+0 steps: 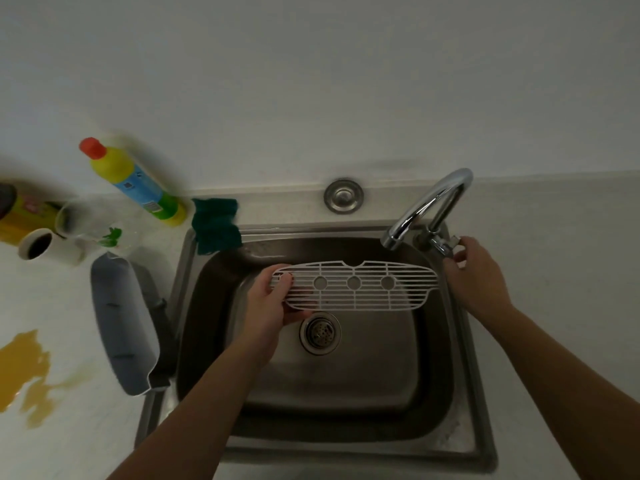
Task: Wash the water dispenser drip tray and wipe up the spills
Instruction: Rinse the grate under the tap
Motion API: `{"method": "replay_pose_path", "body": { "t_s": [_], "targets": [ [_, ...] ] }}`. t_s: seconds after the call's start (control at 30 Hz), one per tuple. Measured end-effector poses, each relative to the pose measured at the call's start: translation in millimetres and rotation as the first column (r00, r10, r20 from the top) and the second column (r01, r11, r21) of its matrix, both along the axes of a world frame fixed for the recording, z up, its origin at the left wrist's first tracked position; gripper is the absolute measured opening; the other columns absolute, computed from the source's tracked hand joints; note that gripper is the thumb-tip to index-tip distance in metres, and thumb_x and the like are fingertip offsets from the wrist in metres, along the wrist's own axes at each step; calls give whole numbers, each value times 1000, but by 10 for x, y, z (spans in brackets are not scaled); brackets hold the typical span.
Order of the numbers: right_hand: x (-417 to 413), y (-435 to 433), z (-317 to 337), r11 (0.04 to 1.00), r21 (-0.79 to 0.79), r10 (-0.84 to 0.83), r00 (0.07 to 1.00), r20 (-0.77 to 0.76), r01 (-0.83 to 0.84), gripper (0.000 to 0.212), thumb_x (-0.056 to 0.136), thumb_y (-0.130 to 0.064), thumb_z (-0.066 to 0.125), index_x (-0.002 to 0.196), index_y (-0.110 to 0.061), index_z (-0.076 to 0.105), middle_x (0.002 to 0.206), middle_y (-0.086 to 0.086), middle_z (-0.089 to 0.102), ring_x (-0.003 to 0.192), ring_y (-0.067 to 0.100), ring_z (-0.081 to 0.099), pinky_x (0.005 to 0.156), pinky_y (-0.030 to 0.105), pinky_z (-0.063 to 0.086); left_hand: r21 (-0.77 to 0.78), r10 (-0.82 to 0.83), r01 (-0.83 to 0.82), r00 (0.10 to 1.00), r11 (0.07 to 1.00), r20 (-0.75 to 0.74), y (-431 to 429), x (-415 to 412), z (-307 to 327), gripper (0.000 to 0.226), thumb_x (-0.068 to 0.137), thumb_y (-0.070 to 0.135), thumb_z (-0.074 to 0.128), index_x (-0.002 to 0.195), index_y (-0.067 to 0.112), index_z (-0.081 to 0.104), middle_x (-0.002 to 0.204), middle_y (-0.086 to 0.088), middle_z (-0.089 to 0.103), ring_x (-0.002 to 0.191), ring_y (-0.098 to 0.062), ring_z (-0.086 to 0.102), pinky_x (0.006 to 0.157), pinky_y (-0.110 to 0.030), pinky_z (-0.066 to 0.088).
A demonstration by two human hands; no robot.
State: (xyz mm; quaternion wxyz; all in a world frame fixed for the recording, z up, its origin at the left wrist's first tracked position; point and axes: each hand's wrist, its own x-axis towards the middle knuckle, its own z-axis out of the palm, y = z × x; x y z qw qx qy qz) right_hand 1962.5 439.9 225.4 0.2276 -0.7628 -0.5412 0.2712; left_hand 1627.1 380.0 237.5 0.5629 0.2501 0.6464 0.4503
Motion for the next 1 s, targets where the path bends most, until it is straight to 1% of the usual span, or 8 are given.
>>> {"method": "replay_pose_path", "body": {
  "t_s": [0.17, 0.3, 0.4, 0.53, 0.6, 0.73, 0.83, 1.0],
  "targets": [
    [-152, -209, -34, 997, -72, 17, 995, -97, -25, 37, 102, -36, 52, 138, -29, 45, 95, -4, 62, 79, 4, 59, 62, 27, 42, -11, 21, -21, 999, 1000, 31, 81, -9, -33, 17, 107, 18, 54, 107, 24, 70, 95, -7, 79, 83, -27, 78, 56, -33, 61],
    [-201, -327, -7, 991, -90, -124, 952, -280, 103, 39, 104, -46, 42, 143, -38, 42, 102, 1, 68, 86, 17, 68, 76, 42, 56, -29, 36, -33, 994, 999, 99, 112, -32, -100, 16, 107, 19, 53, 111, 21, 69, 97, -8, 79, 83, -29, 78, 55, -33, 60],
    [-235, -363, 42, 965, -145, -255, 907, -335, 217, 42, 103, -49, 43, 140, -29, 43, 94, 6, 69, 76, 23, 69, 67, 43, 60, -21, 32, -30, 992, 999, 123, 115, -26, -150, 17, 106, 18, 54, 108, 22, 70, 98, -11, 79, 83, -29, 77, 54, -34, 60],
    [-301, -292, 181, 926, -320, -324, 856, -403, 200, 63, 100, -65, 32, 69, -17, 60, 53, 0, 55, 45, 14, 52, 42, 24, 41, 13, 2, -4, 994, 1000, 105, 146, 24, -138, 21, 107, 17, 52, 108, 25, 71, 103, -14, 79, 85, -31, 78, 56, -35, 61],
    [-324, -284, 233, 901, -413, -328, 828, -454, 131, 68, 100, -67, 32, 58, -19, 54, 43, -2, 43, 33, 11, 39, 33, 20, 31, 54, -20, 16, 998, 998, 68, 167, 54, -102, 23, 108, 17, 51, 111, 27, 71, 103, -11, 79, 86, -28, 78, 58, -34, 61],
    [-229, -313, 261, 860, -500, -464, 571, -677, 106, 45, 102, -52, 46, 72, -19, 54, 51, 1, 43, 37, 13, 36, 35, 22, 28, 96, -107, 122, 983, 988, -147, 143, 54, -85, 21, 110, 29, 48, 123, 33, 63, 101, -3, 76, 86, -15, 77, 57, -30, 61],
    [-272, -379, 323, 867, -483, -470, 517, -715, 121, 35, 98, -43, 50, 82, -14, 62, 58, 5, 55, 45, 19, 52, 42, 25, 39, 73, -134, 159, 955, 985, -264, 109, 40, -122, 25, 109, 41, 44, 123, 29, 61, 108, 0, 71, 91, -11, 74, 56, -24, 59],
    [-387, -469, 401, 885, -440, -456, 470, -756, 151, 33, 100, -43, 50, 97, -14, 66, 78, 10, 72, 67, 23, 70, 63, 33, 51, 2, 63, -64, 993, 998, 95, 106, -22, -101, 28, 109, 33, 50, 123, 24, 72, 118, -6, 75, 106, -22, 75, 84, -35, 63]
  ]
}}
